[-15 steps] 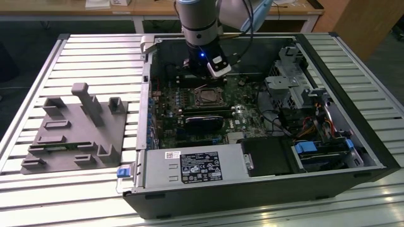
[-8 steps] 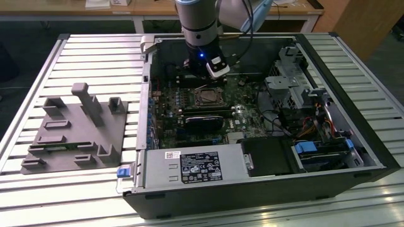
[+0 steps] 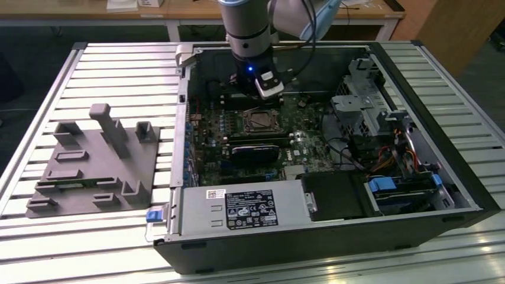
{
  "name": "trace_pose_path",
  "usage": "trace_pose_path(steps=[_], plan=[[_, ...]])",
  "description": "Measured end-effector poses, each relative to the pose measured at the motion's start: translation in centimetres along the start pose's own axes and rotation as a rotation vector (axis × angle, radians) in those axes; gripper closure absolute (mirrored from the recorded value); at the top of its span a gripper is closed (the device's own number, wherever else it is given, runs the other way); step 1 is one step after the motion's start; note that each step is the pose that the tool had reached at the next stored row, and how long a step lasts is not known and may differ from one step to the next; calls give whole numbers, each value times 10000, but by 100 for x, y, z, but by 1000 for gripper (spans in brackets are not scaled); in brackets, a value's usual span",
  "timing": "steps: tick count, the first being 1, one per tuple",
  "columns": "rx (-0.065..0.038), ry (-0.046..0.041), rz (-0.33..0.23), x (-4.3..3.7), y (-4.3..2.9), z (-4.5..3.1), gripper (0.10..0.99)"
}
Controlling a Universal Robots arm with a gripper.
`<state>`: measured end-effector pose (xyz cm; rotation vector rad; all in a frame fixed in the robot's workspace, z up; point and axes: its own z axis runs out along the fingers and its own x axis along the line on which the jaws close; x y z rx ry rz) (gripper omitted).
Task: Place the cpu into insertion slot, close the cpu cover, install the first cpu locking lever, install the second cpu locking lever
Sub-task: 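Install the first cpu locking lever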
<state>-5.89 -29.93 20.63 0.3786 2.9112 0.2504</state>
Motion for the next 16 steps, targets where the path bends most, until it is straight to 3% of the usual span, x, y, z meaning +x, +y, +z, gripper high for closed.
trace_pose_path(steps=[8,16], plan=[[108,-118,603,9,1,36,980],[211,-186,841,23,45,56,980]])
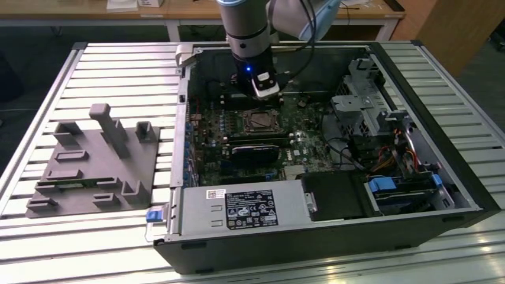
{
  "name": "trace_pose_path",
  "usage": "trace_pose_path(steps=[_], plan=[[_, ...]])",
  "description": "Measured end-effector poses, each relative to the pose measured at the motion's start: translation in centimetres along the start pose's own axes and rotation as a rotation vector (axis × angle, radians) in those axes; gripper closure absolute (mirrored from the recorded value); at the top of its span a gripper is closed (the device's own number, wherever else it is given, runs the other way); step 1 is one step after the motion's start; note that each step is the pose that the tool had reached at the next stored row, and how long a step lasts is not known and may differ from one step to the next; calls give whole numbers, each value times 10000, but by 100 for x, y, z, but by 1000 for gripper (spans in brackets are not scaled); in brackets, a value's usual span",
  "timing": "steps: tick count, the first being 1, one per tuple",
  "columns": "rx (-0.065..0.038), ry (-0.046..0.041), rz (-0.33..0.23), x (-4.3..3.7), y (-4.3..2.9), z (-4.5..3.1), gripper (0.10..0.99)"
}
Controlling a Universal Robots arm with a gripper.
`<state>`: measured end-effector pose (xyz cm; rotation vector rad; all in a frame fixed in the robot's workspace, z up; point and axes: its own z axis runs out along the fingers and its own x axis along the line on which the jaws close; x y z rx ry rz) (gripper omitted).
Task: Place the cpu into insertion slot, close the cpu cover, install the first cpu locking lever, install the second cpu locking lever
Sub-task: 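Install the first cpu locking lever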
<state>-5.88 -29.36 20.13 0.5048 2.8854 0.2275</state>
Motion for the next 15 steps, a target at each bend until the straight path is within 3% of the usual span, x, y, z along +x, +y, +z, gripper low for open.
trace_pose_path(steps=[15], plan=[[193,-108,293,3,1,47,980]])
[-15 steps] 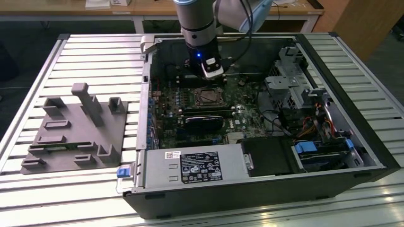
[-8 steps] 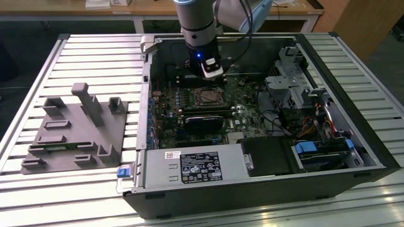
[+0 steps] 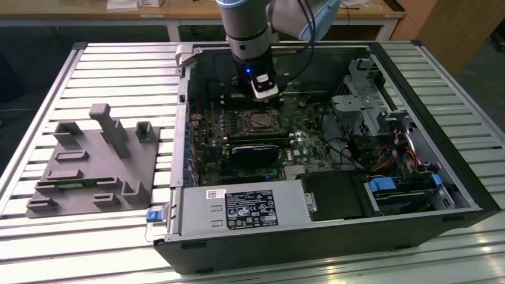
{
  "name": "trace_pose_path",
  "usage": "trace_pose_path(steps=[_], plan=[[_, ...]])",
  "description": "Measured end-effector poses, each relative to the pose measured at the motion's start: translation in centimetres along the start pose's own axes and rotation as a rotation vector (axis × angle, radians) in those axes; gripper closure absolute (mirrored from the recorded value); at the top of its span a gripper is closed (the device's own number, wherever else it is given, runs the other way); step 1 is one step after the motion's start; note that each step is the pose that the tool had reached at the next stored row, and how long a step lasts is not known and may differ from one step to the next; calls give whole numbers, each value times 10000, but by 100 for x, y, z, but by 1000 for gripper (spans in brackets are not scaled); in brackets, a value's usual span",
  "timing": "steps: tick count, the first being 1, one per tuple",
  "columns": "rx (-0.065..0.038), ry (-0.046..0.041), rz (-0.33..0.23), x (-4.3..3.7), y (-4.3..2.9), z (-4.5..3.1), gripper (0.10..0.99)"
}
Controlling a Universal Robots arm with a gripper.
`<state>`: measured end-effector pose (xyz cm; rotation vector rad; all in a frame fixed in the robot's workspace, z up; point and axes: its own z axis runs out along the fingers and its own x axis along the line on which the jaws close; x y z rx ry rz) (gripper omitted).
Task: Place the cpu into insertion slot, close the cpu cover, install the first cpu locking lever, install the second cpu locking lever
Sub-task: 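Install the first cpu locking lever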
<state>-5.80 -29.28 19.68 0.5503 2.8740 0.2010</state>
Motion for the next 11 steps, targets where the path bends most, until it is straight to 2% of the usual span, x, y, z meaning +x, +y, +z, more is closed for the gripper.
trace_pose_path(steps=[11], plan=[[71,-45,178,0,-4,37,980]])
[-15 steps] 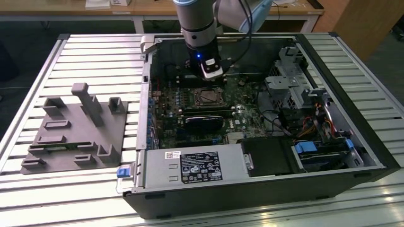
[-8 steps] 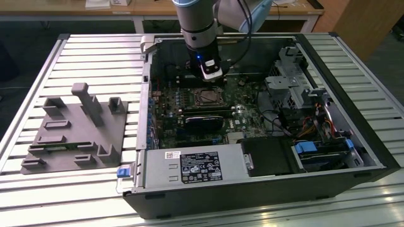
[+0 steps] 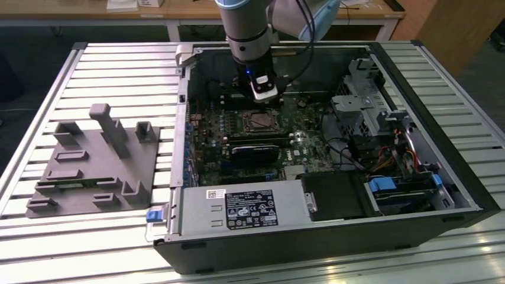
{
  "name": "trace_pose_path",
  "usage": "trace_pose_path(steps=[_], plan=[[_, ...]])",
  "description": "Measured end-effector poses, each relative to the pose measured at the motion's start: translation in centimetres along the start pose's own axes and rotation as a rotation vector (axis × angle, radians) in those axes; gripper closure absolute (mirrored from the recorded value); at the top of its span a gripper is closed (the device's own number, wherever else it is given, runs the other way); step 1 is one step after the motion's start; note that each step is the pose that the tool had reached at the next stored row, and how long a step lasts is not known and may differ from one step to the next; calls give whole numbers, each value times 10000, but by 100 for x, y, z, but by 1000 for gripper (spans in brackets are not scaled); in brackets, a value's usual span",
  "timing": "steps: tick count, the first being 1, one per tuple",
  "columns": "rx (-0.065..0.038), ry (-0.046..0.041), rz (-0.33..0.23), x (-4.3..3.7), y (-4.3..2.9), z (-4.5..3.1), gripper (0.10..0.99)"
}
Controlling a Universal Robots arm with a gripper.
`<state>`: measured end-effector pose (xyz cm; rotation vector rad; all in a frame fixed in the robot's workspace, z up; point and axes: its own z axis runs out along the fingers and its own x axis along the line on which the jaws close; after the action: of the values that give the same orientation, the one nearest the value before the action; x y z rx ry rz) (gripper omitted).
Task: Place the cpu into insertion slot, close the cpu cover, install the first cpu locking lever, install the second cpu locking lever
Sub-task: 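Install the first cpu locking lever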
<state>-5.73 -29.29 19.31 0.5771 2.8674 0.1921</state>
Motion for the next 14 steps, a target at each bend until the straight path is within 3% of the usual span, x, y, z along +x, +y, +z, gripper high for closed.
trace_pose_path(steps=[14], plan=[[-7,-1,1,-22,-2,6,980]])
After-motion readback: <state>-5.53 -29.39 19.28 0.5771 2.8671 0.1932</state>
